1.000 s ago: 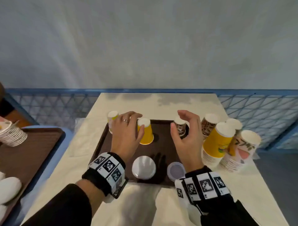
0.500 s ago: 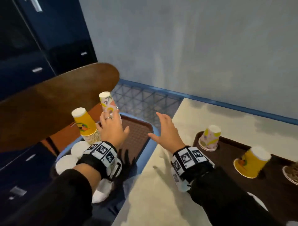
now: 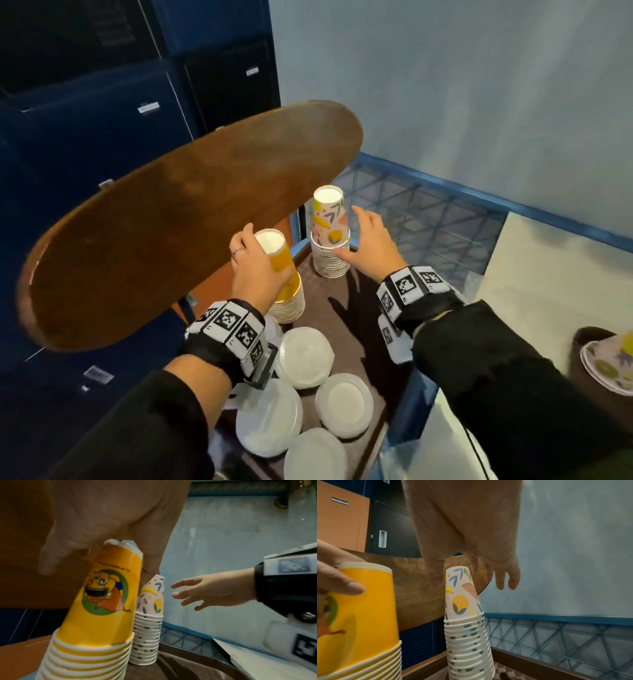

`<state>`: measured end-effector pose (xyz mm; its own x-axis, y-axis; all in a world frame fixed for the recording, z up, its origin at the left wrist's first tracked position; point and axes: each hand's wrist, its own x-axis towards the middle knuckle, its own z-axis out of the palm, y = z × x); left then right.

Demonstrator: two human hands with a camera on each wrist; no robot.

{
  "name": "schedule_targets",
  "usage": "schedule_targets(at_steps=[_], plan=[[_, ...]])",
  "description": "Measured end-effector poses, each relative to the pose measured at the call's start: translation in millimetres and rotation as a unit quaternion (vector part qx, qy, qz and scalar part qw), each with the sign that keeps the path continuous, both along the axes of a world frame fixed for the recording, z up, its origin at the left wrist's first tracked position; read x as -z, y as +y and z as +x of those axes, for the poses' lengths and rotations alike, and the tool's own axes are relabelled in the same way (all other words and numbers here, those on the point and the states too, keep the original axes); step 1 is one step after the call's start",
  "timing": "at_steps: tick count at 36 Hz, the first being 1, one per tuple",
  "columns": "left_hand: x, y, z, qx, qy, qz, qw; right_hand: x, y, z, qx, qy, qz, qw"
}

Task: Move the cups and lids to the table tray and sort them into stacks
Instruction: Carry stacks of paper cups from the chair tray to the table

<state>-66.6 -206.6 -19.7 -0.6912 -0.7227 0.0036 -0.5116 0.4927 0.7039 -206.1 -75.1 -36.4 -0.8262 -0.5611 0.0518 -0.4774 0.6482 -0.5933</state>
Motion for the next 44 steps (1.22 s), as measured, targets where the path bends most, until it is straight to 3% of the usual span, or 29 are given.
schedule_targets(at_steps=[7,12,16,26,31,35,41,44], plan=[[8,-18,-1,0.021,0.037,0.069,0.997,1,-45,-23,0.020,-0.058,-0.125,0.990],[18,-23,-6,0.027,0.029,0.084,0.996,12,-59,-28,0.033,-0.103,-0.155,0.982],[25,-23,-9,0.034,0.024,0.099,0.994,23,-59,-27,0.048,-0.076,-0.142,0.986],[29,3,-25,0.079,0.050,0.148,0.985,24,6,-11,0.087,-0.084,-0.151,0.981],[43,20,-33,0.141,-0.005,0.167,0.976,28,55,2,0.104,-0.113,-0.184,0.971],[66,25,-38,0.191,-0.072,0.194,0.960,37,81,4,0.097,-0.152,-0.147,0.973],[60,42,-39,0.219,-0.081,0.265,0.936,58,106,11,0.058,-0.275,-0.145,0.949],[64,45,-38,0.219,-0.080,0.279,0.931,73,112,22,0.043,-0.278,-0.155,0.947]])
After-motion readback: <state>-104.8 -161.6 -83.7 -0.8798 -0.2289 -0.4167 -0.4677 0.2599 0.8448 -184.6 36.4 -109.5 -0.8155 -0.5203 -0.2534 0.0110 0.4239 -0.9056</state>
